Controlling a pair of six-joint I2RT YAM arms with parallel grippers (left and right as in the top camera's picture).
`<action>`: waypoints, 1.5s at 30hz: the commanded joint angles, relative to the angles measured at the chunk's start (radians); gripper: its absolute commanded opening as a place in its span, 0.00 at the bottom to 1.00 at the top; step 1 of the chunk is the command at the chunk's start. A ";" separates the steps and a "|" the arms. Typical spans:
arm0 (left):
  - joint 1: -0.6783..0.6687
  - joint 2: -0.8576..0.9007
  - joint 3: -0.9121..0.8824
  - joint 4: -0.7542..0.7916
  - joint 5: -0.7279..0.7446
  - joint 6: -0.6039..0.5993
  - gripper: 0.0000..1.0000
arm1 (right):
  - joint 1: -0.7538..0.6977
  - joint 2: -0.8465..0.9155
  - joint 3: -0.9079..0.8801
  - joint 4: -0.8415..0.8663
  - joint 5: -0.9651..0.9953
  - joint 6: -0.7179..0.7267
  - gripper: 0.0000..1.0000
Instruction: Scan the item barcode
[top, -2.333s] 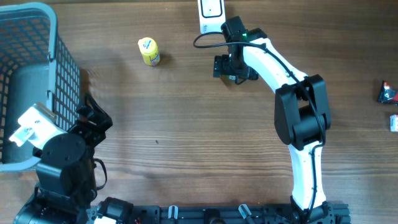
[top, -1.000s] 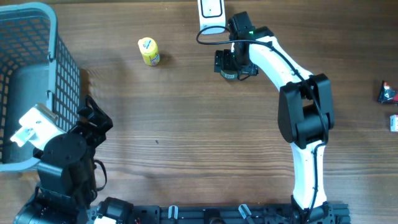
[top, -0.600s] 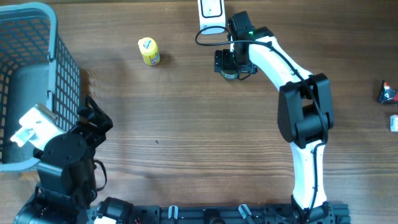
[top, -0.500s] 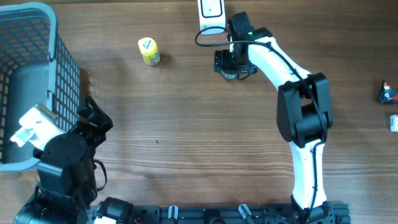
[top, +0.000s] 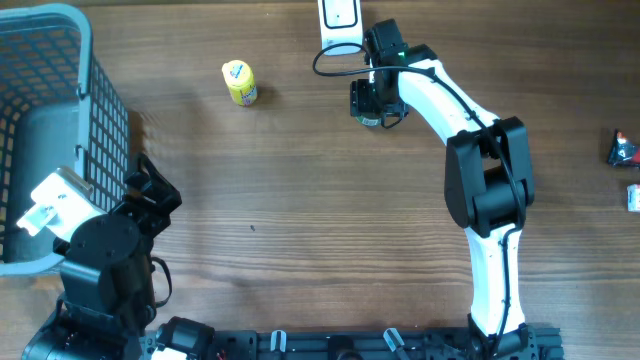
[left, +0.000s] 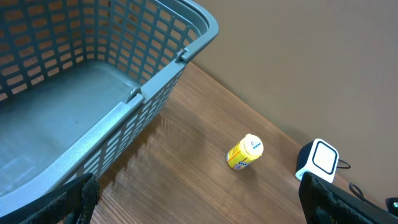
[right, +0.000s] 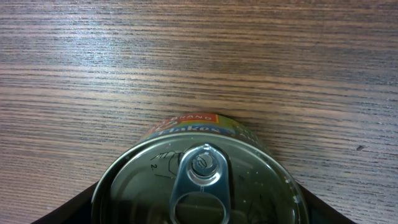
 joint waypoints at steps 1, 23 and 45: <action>-0.004 -0.003 -0.001 0.000 0.005 -0.013 1.00 | 0.004 0.039 -0.013 -0.030 0.002 0.001 0.65; -0.004 -0.003 -0.001 0.000 0.005 -0.013 1.00 | 0.004 0.035 -0.011 -0.247 -0.033 -0.001 0.59; -0.004 -0.003 -0.001 -0.001 0.012 -0.013 1.00 | 0.004 0.018 -0.011 -0.541 -0.188 -0.010 0.51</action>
